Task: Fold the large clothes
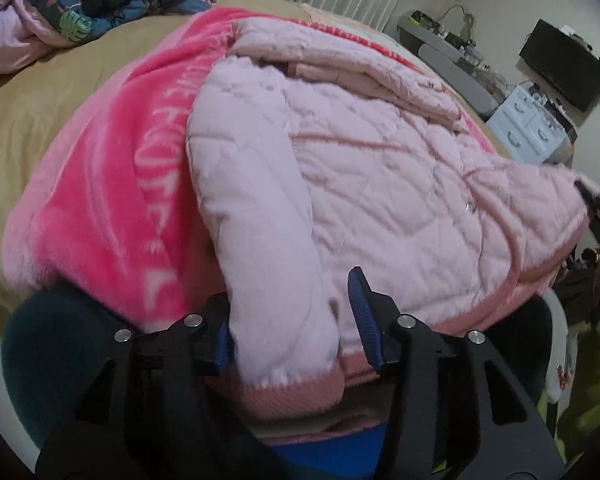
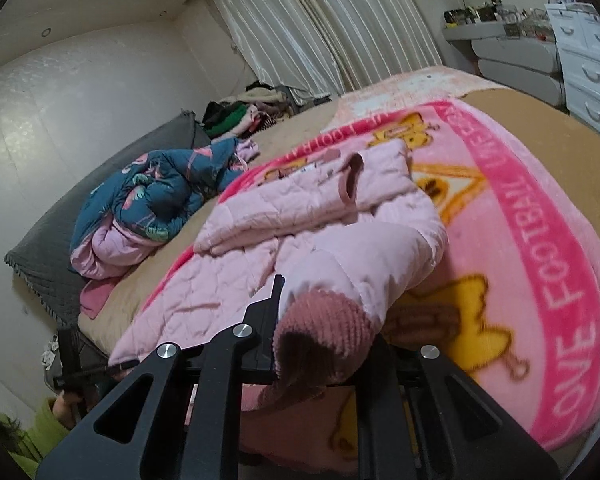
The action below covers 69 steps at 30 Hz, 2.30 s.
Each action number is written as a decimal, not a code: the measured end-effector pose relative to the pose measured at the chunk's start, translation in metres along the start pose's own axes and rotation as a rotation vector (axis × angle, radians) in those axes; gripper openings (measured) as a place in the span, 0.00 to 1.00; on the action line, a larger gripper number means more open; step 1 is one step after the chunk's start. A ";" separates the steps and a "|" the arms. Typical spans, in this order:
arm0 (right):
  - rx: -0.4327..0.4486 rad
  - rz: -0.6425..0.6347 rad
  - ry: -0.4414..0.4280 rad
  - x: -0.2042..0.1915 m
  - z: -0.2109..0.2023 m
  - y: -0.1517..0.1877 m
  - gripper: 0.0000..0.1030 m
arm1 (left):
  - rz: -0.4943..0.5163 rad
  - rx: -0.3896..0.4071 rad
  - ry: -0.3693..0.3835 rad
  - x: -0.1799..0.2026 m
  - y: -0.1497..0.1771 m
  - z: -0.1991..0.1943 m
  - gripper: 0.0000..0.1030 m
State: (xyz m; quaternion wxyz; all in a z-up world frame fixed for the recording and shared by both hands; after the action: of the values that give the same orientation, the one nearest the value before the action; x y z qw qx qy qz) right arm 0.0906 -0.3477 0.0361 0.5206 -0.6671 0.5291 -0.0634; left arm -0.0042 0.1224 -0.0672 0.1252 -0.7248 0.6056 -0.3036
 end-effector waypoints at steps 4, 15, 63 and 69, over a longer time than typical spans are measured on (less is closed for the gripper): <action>0.012 -0.002 -0.007 0.000 0.004 -0.005 0.12 | -0.010 -0.041 0.011 -0.002 0.013 0.007 0.48; 0.019 0.014 -0.007 0.008 0.002 -0.004 0.12 | 0.027 0.032 0.006 0.014 -0.002 0.003 0.08; 0.126 0.109 -0.011 0.023 0.057 -0.147 0.12 | 0.060 0.497 -0.059 0.029 -0.234 -0.046 0.08; 0.133 0.103 0.011 0.025 0.075 -0.165 0.12 | 0.052 0.513 -0.071 0.026 -0.251 -0.038 0.08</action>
State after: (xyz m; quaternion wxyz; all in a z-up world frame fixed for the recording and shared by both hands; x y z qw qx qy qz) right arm 0.2543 -0.3367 0.1164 0.5632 -0.6025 0.5604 -0.0752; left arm 0.1768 0.1640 0.1078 0.3339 -0.6636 0.5226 -0.4184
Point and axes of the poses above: each gripper's, at about its wrist camera, not at the fingertips, and z roughly the way its jaws point, x to its right, y to its underside, the point moved 3 cm from there along z, roughly the way its jaws point, and after that the axes turned 2 degrees about -y, right-handed, at the moved point
